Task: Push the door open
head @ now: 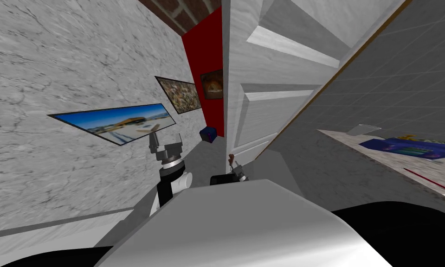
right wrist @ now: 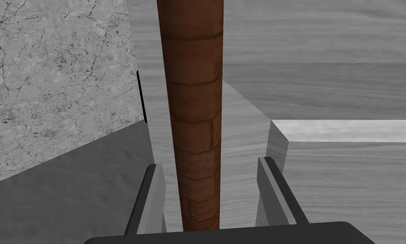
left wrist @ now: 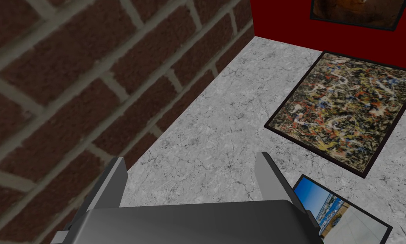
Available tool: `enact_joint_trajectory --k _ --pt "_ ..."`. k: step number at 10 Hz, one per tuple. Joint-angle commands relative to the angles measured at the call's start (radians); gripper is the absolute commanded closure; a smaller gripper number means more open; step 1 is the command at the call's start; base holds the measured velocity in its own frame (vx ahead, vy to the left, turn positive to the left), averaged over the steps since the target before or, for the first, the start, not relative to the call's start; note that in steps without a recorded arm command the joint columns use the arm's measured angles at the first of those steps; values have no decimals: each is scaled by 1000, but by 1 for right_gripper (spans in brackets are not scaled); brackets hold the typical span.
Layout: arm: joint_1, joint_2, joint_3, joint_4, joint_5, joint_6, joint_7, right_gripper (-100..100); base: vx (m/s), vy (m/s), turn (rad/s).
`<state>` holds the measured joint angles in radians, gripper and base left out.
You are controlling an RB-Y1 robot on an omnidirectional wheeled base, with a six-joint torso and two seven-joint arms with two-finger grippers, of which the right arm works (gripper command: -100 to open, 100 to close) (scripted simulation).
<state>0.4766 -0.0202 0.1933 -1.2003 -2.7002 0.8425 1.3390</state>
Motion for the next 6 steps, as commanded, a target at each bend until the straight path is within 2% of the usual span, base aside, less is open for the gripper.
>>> enact_joint_trajectory --k 1,5,6 --pt "1 -1 0 0 0 1 0 100 -37 -14 -1" --pt "1 -1 0 0 0 1 0 100 -21 -6 1" --pt "16 -23 3 -2 -31 12 13 -100 -82 23 -32"
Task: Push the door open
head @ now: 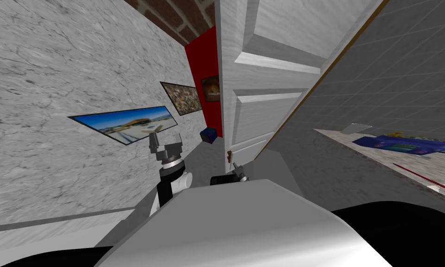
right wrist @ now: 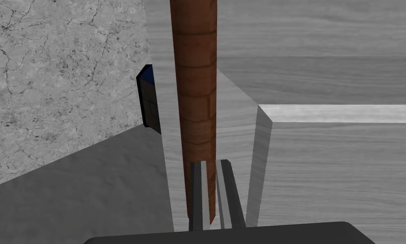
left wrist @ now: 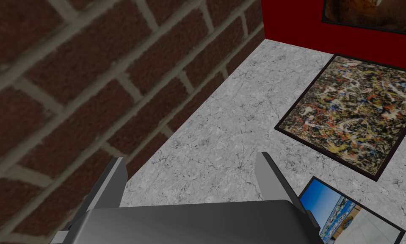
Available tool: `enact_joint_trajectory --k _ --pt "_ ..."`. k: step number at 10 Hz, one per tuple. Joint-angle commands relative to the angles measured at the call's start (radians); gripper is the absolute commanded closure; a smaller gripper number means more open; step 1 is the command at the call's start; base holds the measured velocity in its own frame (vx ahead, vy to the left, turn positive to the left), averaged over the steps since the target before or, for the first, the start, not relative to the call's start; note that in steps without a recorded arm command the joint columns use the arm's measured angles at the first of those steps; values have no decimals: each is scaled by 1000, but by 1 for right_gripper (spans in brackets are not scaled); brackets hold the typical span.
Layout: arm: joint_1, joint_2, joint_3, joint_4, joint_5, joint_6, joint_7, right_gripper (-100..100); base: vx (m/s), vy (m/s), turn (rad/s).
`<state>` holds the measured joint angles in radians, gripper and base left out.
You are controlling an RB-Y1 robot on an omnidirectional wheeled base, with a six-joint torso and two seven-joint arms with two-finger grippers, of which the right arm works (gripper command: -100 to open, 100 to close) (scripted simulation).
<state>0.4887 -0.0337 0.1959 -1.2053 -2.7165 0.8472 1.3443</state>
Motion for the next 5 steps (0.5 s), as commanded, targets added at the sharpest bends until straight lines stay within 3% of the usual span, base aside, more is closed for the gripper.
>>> enact_joint_trajectory --k 1,3,4,5 --pt "12 -12 2 2 -32 14 15 -100 -142 25 -56" --pt "31 2 5 0 -70 28 31 -100 -180 6 -39" --pt "24 -3 4 0 -56 21 25 -100 -81 4 -9" --pt "14 -16 0 2 -53 14 25 -100 108 53 17"
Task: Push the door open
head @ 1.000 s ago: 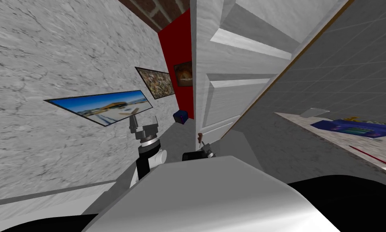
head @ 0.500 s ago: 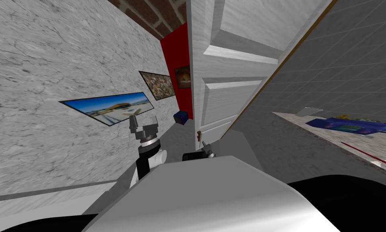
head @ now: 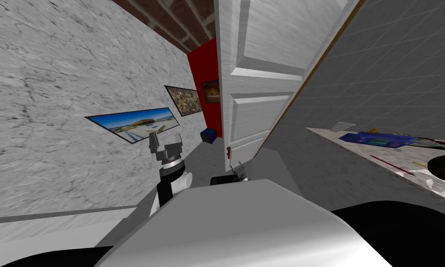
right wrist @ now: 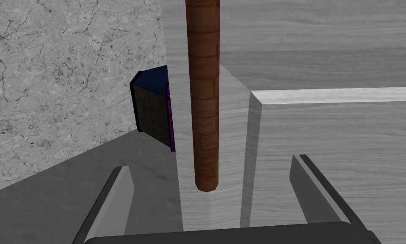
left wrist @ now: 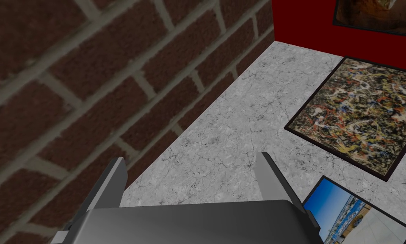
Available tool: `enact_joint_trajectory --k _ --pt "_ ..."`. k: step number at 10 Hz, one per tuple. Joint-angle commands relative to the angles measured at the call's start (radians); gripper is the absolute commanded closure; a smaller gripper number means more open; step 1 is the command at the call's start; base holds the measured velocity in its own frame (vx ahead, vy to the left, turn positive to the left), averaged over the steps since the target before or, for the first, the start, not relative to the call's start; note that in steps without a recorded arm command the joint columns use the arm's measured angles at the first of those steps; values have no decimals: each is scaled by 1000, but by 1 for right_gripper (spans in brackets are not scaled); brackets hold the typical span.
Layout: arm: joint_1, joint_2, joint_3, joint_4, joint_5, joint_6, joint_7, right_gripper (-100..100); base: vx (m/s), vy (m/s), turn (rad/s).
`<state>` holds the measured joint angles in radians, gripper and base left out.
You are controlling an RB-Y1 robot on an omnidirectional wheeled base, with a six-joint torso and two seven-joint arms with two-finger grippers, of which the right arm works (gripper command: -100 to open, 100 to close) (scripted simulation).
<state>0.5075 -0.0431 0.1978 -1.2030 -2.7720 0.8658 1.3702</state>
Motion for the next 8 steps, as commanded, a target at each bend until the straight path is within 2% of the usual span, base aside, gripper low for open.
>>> enact_joint_trajectory --k 1,3,4,5,6,8 --pt "-10 -7 -5 0 5 -9 -2 -100 206 66 9" --pt "-21 2 -10 2 10 -18 -4 -100 254 71 9" --pt "-28 16 -13 3 14 -24 -6 -100 219 66 7" --pt "-24 10 -11 6 12 -17 -3 -100 94 31 -1" --pt "-24 10 -11 6 12 -17 -3 100 -6 -2 -1" --pt "-24 10 -11 6 12 -17 -3 100 -33 -4 11"
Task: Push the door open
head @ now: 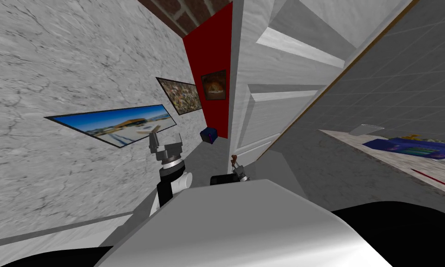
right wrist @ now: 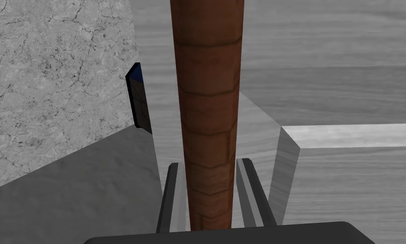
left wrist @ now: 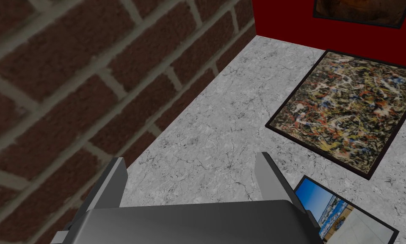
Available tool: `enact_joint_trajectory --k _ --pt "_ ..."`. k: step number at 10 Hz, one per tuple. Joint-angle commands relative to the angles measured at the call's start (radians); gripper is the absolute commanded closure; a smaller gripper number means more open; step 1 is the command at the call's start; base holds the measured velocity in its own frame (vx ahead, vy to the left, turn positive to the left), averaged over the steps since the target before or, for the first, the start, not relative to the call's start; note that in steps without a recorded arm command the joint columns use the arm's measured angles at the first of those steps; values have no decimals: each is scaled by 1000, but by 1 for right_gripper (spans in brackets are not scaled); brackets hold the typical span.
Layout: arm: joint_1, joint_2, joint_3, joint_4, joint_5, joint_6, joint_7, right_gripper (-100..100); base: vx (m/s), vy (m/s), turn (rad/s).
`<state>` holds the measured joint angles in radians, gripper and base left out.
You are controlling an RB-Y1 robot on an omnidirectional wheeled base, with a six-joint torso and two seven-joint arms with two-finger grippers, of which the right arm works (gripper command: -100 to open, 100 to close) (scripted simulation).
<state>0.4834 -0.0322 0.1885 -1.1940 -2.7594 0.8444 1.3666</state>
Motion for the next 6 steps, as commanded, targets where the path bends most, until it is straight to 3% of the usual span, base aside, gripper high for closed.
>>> enact_joint_trajectory --k 1,3,5,6 --pt "0 -1 -2 -3 -1 4 0 100 -27 -7 -7" --pt "0 -1 -2 -3 -1 4 0 100 -8 -2 0" --pt "4 -14 -10 0 -36 -1 21 100 124 76 -35" --pt "21 -28 7 -6 -48 12 18 -100 -76 23 -20"
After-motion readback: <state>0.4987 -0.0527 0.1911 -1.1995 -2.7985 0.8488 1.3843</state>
